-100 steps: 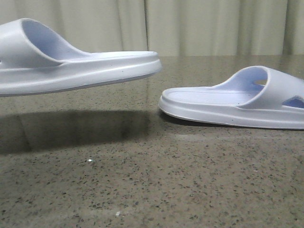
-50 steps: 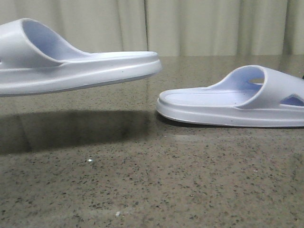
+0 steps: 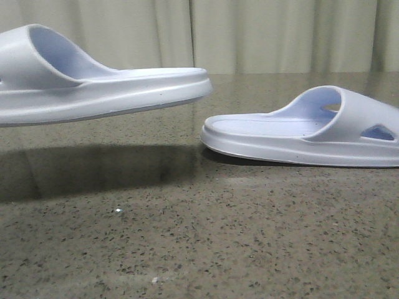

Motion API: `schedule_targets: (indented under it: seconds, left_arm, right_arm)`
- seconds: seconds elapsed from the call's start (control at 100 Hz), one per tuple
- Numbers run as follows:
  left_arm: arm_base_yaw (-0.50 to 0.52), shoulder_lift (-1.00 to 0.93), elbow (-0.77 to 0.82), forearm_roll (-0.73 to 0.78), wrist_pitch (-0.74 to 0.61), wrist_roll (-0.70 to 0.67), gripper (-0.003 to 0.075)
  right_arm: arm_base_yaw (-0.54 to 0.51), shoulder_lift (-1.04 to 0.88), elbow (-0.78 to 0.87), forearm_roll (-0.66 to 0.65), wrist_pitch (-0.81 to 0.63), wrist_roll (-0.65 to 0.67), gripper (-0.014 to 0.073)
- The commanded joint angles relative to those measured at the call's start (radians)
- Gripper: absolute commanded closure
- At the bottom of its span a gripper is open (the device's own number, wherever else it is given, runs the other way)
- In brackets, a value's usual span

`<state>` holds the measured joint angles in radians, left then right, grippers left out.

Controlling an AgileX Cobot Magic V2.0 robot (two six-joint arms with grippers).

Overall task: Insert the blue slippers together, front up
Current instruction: 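Lift the slipper held by the right gripper off the table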

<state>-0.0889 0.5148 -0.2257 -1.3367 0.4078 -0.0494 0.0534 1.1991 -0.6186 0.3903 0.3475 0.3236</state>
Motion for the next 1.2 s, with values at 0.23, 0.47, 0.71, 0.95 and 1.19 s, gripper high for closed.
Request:
schedule_targets:
  seconds: [0.23,0.47,0.71,0.95,1.19]
  left_arm:
    - [0.004,0.0,-0.036,-0.043,-0.01,-0.001,0.0704]
    - [0.004,0.0,-0.036,-0.043,-0.008,-0.001,0.0704]
    - [0.004,0.0,-0.036,-0.043,-0.008,-0.001,0.0704]
    - [0.004,0.0,-0.036,-0.043,-0.008,-0.001,0.0704]
    - [0.004,0.0,-0.036,-0.045,-0.008,0.024,0.0704]
  right_arm:
    - [-0.004,-0.006,-0.018,0.007,-0.013,0.002,0.0609]
    - [-0.004,-0.006,-0.018,0.007,-0.084,0.002,0.0701]
    - [-0.004,-0.085,-0.023,0.026,-0.18,0.002,0.0701]
    - [-0.004,-0.253,-0.064,0.026,-0.201,0.002,0.0701]
    - [-0.004,-0.381,-0.126,0.031,-0.068,0.002,0.0701]
